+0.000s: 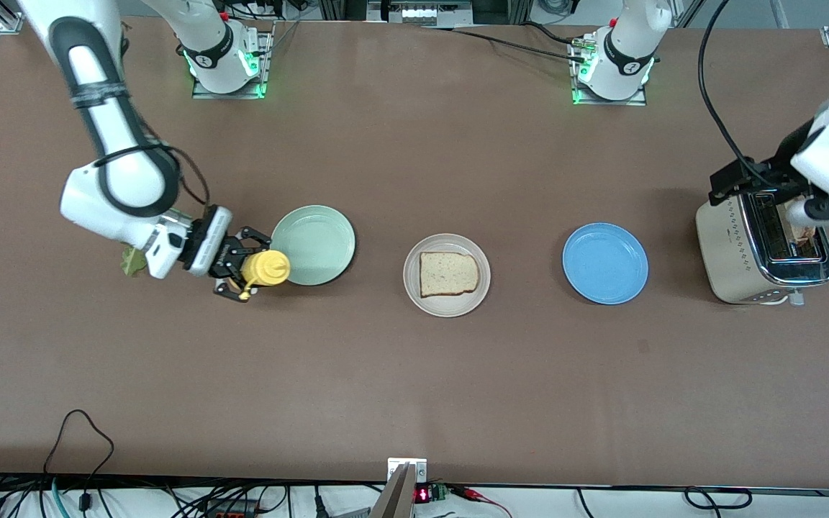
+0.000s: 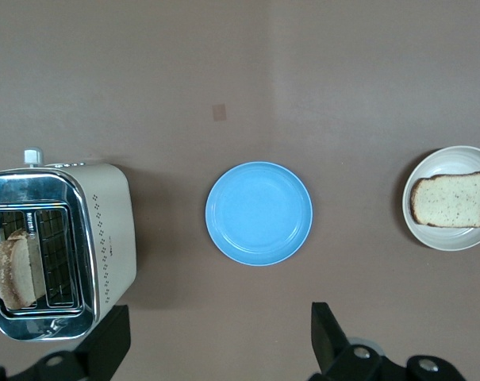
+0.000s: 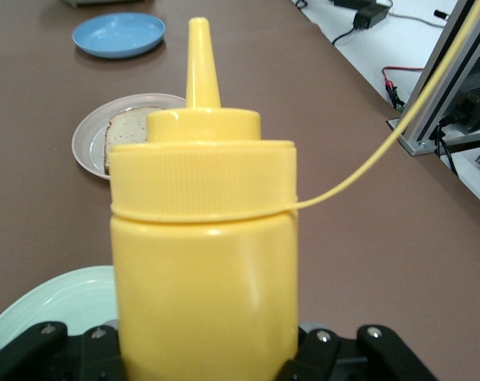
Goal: Make sandwich in beige plate with both arms
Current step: 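Lift the yellow bottle and carry it toward the beige plate, then tilt the yellow bottle over the bread with the right gripper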
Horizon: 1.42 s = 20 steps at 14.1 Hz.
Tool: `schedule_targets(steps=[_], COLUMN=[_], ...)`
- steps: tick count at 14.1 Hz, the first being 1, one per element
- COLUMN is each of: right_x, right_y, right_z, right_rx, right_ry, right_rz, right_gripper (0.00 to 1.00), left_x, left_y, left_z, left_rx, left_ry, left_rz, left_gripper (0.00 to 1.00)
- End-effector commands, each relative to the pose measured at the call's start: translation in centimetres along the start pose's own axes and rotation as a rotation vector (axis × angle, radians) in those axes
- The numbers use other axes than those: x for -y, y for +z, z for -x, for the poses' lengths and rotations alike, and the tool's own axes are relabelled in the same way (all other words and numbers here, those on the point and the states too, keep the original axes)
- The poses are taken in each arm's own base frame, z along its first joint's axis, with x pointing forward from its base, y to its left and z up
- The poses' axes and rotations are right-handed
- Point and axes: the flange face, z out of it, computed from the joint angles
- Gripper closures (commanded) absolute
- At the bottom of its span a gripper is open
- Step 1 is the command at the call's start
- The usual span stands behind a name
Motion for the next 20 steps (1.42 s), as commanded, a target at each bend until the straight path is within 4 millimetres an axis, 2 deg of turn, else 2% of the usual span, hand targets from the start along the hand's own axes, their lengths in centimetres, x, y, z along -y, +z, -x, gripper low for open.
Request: schedule_targets(steps=[1, 3, 6, 9, 16, 18, 20], right_x=[0.4, 1.2, 2.1, 4.4, 9.3, 11.0, 11.7], right_y=[0.6, 1.7, 2.8, 4.9, 11.7, 14.1, 16.2], right_z=[-4.5, -7.8, -12.4, -15.8, -20.4, -20.9, -20.6], right_rx=[0.089, 0.172, 0.303, 0.412, 0.703, 0.768, 0.819], right_ry=[-0.010, -0.020, -0.026, -0.032, -0.108, -0.124, -0.154], right_rz=[0.034, 0.048, 0.072, 0.107, 0.192, 0.218, 0.240], right_gripper=[0.67, 0.67, 0.67, 0.67, 0.67, 0.67, 0.66], left_x=[-0.1, -0.3, 0.0, 0.3, 0.0, -0.3, -0.3], left_y=[0.5, 0.7, 0.6, 0.3, -0.2, -0.2, -0.2], left_z=[2.1, 2.9, 2.5, 2.6, 2.7, 2.8, 2.8], left_rx=[-0.024, -0.024, -0.027, -0.026, -0.020, -0.019, -0.019], left_ry=[0.083, 0.085, 0.080, 0.075, 0.066, 0.071, 0.069], left_rz=[-0.041, -0.040, -0.033, -0.033, -0.006, -0.006, -0.006], left_gripper=[0.00, 0.00, 0.00, 0.00, 0.00, 0.00, 0.00])
